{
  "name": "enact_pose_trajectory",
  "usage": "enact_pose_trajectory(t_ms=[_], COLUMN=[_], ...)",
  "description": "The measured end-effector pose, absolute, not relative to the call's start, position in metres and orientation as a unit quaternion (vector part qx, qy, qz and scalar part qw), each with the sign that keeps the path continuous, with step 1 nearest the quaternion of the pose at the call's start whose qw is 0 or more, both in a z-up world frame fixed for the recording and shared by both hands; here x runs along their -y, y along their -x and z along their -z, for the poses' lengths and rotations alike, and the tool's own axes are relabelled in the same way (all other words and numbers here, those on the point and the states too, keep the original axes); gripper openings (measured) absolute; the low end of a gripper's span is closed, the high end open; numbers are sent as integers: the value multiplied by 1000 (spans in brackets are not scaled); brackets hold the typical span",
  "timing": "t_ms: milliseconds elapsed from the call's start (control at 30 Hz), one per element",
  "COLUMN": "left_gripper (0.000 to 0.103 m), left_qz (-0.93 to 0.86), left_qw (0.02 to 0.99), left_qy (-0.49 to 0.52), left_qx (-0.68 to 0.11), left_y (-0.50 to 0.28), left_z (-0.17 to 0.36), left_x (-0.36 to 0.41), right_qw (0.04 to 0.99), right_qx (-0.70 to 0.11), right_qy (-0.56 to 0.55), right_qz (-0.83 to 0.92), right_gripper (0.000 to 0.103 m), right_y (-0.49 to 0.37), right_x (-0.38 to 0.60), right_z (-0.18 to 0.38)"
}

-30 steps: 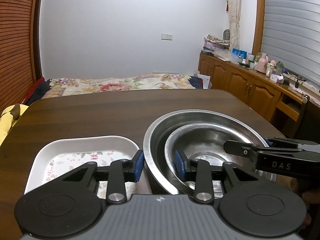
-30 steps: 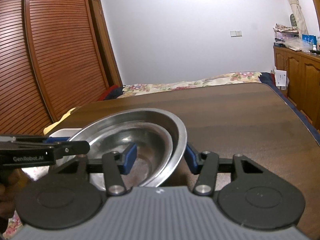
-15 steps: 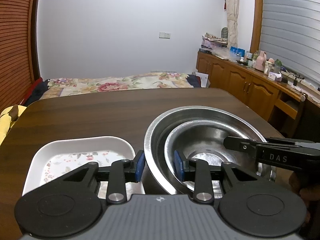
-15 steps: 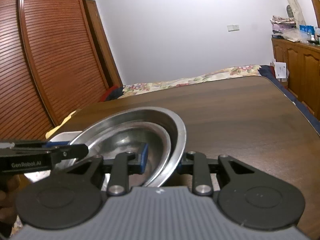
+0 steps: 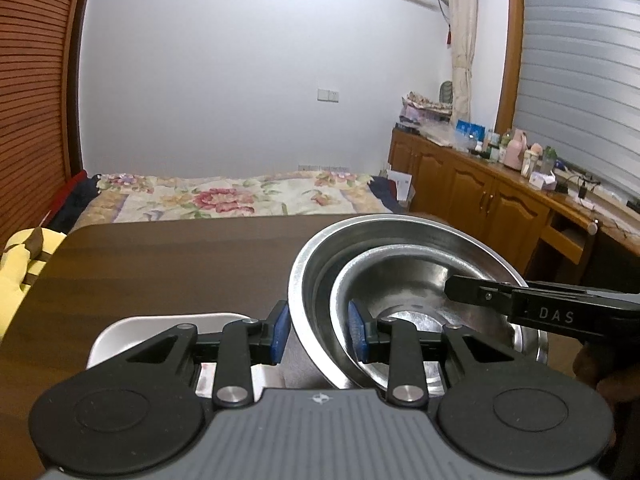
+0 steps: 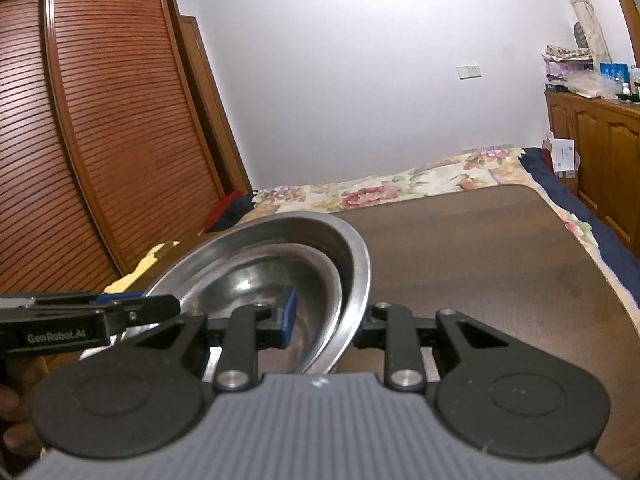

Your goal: Organize plates and bowls

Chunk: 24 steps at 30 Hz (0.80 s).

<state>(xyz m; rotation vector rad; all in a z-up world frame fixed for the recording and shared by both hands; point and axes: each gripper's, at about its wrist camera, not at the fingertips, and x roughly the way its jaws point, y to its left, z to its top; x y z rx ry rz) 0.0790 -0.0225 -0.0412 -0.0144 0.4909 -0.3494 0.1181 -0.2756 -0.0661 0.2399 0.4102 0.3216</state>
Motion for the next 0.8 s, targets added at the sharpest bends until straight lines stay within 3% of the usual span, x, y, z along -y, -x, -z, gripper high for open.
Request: enact_pose_trajectory(t_ms=[800], left_gripper=[33], left_qz=[88], left_qw=[965], left_qy=[42], left_qx=[-244], left_y=[-62], left_z=[25], left_x=[-54], right_qw=[939], right_qx=[-230], right_qy=[-96], right_qz=[-238], right_gripper=[29], right_y=[-126], right_x=[206], right_z=[53])
